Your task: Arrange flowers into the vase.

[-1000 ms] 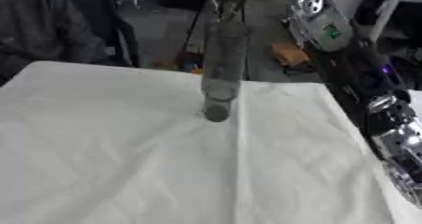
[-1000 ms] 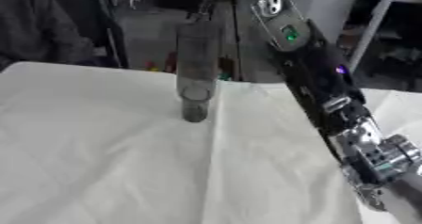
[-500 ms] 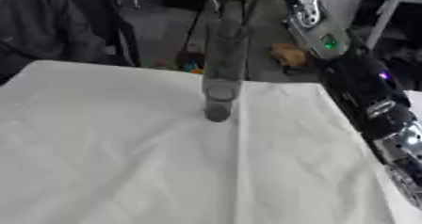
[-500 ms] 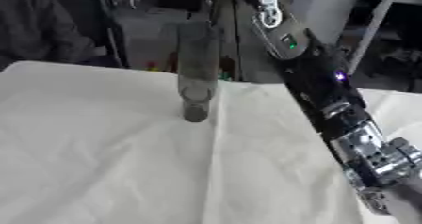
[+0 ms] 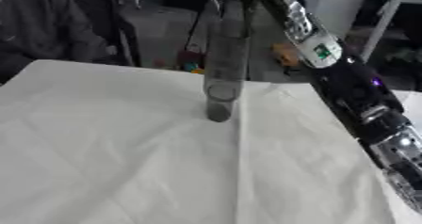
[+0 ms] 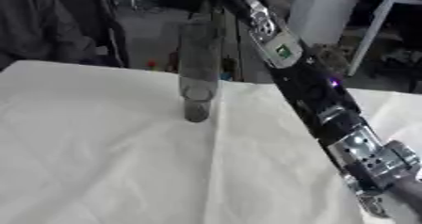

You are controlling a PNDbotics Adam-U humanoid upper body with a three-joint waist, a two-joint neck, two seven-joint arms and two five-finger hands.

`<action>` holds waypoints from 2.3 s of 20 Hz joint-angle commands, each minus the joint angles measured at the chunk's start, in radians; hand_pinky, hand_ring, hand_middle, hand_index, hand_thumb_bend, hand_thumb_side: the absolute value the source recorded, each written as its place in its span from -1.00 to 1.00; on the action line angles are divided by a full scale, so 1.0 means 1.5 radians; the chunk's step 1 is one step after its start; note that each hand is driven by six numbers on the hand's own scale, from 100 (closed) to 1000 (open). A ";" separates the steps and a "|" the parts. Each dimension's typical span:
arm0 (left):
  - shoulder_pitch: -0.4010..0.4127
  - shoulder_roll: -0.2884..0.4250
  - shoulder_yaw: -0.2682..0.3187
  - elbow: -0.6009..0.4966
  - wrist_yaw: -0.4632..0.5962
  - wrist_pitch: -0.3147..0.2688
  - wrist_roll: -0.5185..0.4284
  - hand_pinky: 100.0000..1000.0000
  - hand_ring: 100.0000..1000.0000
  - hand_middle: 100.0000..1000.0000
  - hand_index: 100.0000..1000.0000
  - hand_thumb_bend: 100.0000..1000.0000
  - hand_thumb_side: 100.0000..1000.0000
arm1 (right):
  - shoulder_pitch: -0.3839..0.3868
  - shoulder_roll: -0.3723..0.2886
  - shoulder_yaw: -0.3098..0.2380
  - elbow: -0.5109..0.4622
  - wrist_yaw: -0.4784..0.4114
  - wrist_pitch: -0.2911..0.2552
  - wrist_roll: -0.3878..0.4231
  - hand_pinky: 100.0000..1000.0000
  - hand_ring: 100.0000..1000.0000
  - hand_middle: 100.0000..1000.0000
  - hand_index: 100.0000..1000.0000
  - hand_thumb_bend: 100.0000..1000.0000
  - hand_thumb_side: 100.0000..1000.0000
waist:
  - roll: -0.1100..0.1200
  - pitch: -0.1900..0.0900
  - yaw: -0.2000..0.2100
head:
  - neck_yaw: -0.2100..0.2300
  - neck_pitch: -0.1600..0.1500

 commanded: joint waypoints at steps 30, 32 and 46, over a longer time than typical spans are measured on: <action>-0.003 0.006 0.006 -0.013 -0.001 -0.002 -0.001 0.30 0.17 0.14 0.59 -0.37 -0.86 | -0.008 -0.012 -0.001 -0.003 0.155 0.024 0.126 -0.52 -0.28 -0.59 -0.30 -1.00 0.77 | -0.005 -0.006 0.003 | -0.002 -0.008; -0.003 0.006 0.006 -0.013 -0.001 -0.002 -0.001 0.30 0.17 0.14 0.59 -0.37 -0.86 | -0.008 -0.012 -0.002 -0.003 0.170 0.024 0.130 -0.45 -0.23 -0.52 -0.25 -1.00 0.74 | -0.005 -0.006 0.003 | -0.002 -0.008; -0.001 0.006 0.007 -0.012 -0.002 -0.002 0.000 0.30 0.16 0.14 0.59 -0.36 -0.86 | -0.010 -0.013 -0.011 0.011 0.167 0.087 0.167 -0.34 -0.16 -0.46 -0.21 -1.00 -0.66 | -0.008 -0.007 -0.003 | 0.000 -0.008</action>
